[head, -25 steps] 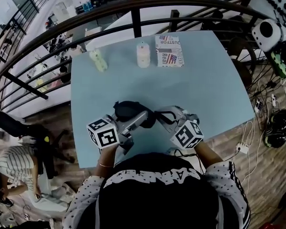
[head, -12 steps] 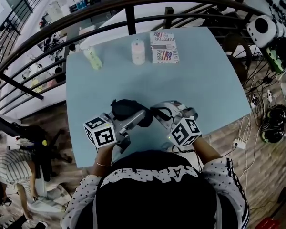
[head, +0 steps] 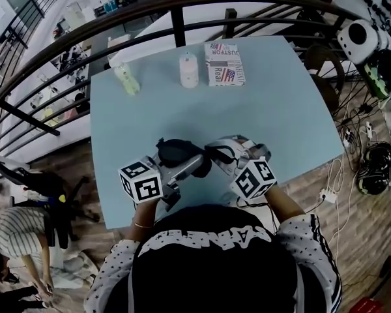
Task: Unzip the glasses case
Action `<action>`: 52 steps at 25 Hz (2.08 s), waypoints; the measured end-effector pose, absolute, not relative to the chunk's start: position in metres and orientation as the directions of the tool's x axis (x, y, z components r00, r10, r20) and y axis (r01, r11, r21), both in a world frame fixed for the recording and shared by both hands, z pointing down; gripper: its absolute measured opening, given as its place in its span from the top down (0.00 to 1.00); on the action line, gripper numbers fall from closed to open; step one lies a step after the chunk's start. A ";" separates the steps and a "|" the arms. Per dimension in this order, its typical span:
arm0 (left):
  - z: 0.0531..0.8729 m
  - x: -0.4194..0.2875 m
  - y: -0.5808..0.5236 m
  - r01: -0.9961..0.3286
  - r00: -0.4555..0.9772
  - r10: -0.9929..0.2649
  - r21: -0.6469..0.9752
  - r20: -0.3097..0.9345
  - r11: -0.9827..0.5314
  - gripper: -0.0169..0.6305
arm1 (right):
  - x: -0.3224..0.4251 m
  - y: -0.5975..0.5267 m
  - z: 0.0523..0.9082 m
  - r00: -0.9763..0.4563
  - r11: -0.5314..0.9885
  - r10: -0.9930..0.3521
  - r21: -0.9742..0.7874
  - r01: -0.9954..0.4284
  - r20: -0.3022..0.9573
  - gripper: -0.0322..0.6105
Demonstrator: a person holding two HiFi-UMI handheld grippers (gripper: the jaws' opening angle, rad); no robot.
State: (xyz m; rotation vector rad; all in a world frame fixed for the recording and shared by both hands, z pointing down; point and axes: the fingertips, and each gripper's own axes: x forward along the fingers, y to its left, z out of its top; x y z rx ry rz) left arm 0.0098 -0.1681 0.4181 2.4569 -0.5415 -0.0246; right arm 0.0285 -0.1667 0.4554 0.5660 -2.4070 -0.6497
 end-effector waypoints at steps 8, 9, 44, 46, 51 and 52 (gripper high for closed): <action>0.421 0.006 -0.167 -0.387 0.913 -0.389 0.564 0.124 -0.729 0.97 | 0.021 -0.169 0.455 -0.761 0.799 -0.507 0.552 -0.239 0.404 0.93; 0.422 0.004 -0.166 -0.391 0.911 -0.391 0.562 0.127 -0.729 0.97 | 0.018 -0.168 0.455 -0.766 0.800 -0.502 0.552 -0.235 0.402 0.93; 0.424 -0.001 -0.152 -0.385 0.920 -0.350 0.569 0.176 -0.727 0.97 | -0.016 -0.171 0.423 -0.840 0.794 -0.416 0.589 -0.149 0.349 0.93; 0.424 0.000 -0.152 -0.384 0.920 -0.350 0.570 0.174 -0.726 0.97 | -0.016 -0.172 0.421 -0.842 0.791 -0.414 0.594 -0.146 0.345 0.93; 0.427 0.000 -0.151 -0.383 0.921 -0.345 0.566 0.178 -0.730 0.97 | -0.020 -0.173 0.419 -0.846 0.784 -0.413 0.605 -0.142 0.336 0.93; 0.428 0.001 -0.150 -0.383 0.921 -0.344 0.565 0.181 -0.730 0.97 | -0.020 -0.172 0.419 -0.847 0.783 -0.412 0.605 -0.142 0.335 0.93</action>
